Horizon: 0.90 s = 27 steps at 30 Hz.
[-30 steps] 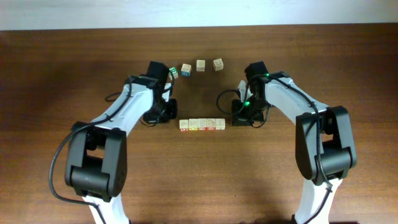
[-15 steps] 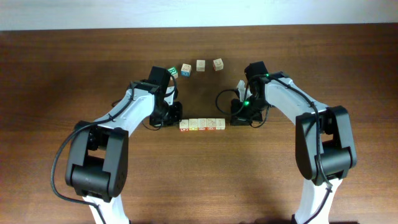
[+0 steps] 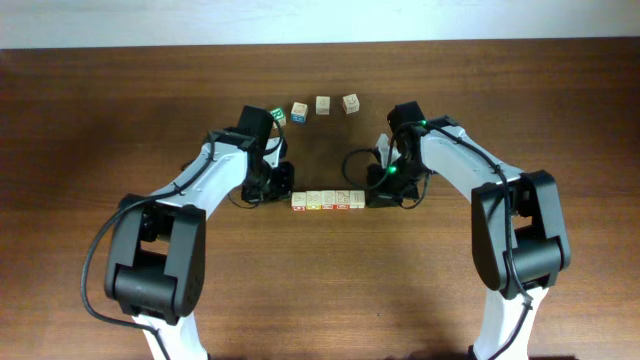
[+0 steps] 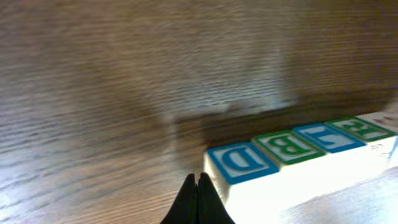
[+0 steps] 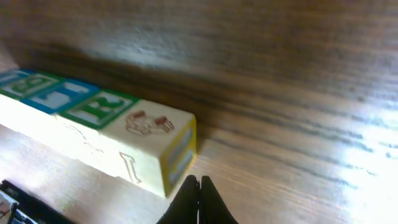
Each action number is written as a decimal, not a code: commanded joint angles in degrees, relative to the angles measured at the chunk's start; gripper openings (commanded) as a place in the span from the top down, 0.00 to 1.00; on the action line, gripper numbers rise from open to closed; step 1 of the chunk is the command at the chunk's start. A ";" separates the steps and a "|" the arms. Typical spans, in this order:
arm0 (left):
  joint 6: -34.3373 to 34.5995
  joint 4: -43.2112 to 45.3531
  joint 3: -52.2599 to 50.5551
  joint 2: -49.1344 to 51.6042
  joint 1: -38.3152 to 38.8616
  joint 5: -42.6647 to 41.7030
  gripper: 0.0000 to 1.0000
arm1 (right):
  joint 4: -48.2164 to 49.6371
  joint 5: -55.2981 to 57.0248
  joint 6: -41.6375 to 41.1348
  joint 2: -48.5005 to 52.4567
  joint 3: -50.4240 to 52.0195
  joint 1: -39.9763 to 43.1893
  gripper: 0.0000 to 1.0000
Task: Rotate 5 blocks
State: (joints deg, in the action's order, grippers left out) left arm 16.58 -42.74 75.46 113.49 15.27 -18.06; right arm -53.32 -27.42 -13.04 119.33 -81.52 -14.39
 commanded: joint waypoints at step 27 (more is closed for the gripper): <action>-12.22 -0.59 -0.61 0.20 -8.13 -17.14 1.00 | 26.84 -28.06 5.75 -5.38 20.24 15.98 0.95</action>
State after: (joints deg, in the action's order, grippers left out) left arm 8.54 -43.46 75.31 113.49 8.34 -28.38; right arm -27.83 -55.16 -4.05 113.51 -61.65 2.63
